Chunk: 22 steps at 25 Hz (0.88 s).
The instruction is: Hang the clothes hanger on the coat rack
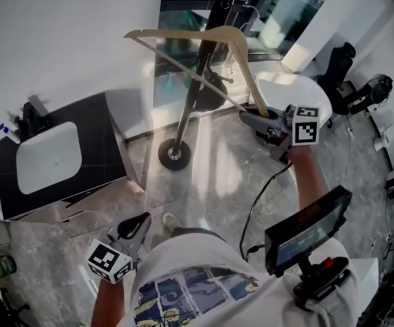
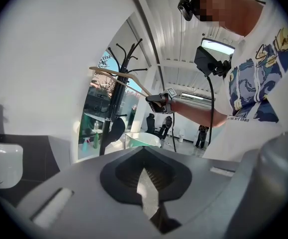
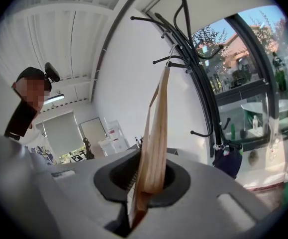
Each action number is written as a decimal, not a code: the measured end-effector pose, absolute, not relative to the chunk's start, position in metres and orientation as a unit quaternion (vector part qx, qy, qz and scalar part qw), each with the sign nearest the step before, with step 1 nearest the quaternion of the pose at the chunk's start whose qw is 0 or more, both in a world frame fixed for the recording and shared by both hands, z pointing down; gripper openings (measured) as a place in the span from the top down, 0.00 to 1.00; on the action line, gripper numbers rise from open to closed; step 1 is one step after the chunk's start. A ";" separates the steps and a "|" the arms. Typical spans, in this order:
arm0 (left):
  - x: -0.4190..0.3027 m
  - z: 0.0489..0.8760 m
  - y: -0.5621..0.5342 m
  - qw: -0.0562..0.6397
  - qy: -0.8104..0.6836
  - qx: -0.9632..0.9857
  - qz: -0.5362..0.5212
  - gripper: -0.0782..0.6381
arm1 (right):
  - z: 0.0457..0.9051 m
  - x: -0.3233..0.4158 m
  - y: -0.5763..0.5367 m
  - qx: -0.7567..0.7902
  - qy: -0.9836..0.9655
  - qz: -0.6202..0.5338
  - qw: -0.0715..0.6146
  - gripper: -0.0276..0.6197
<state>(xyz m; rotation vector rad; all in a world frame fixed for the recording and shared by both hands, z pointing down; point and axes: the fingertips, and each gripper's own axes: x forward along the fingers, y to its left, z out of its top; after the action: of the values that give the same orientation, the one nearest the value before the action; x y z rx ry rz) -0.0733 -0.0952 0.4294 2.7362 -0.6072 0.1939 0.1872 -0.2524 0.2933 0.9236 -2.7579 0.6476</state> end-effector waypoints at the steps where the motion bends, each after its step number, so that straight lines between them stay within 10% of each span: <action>1: -0.071 0.428 -0.101 0.165 -0.215 0.960 0.067 0.89 | 0.291 0.191 -0.261 0.309 -0.923 0.212 0.089 0.91; 22: -0.021 0.428 -0.194 0.157 -0.241 0.955 0.077 0.89 | 0.351 0.224 -0.373 0.267 -0.932 0.207 0.128 0.91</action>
<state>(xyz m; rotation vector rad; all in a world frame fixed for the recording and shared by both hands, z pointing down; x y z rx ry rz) -0.0213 -0.1939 0.4277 2.7322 -0.6907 0.2198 0.2241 -0.3731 0.3513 0.7770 -2.7113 0.6032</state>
